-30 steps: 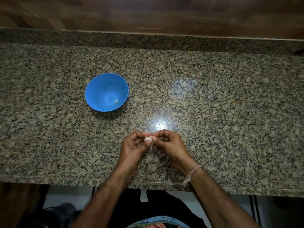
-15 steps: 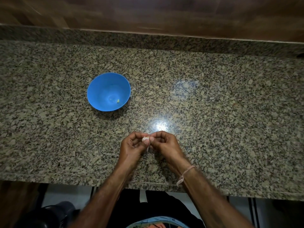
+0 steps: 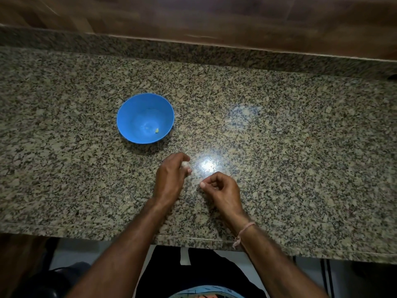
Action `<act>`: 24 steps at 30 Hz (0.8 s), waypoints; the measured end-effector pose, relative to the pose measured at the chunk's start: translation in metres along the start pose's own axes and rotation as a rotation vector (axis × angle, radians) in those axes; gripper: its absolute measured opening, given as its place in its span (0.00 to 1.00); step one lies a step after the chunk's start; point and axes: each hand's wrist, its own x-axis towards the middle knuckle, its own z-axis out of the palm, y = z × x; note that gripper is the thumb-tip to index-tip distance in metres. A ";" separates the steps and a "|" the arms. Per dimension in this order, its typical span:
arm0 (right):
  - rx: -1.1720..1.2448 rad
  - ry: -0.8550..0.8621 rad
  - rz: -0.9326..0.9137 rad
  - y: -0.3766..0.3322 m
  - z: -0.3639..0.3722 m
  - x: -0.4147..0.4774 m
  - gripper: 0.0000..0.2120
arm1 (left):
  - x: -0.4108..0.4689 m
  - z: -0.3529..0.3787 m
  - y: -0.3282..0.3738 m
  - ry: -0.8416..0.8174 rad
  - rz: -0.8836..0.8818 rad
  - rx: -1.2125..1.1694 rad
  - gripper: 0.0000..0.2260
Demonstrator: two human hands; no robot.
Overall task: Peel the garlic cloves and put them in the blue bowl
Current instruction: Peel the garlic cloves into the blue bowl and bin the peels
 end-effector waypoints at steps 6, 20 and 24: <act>-0.269 0.025 -0.011 0.003 0.017 -0.003 0.08 | -0.033 0.002 -0.019 0.142 -0.073 0.182 0.27; -0.685 0.116 0.010 -0.009 0.043 0.002 0.11 | -0.062 -0.001 -0.045 0.020 -0.031 0.263 0.19; -0.719 0.194 0.017 -0.007 0.051 -0.001 0.14 | -0.063 -0.002 -0.043 0.014 -0.030 0.274 0.19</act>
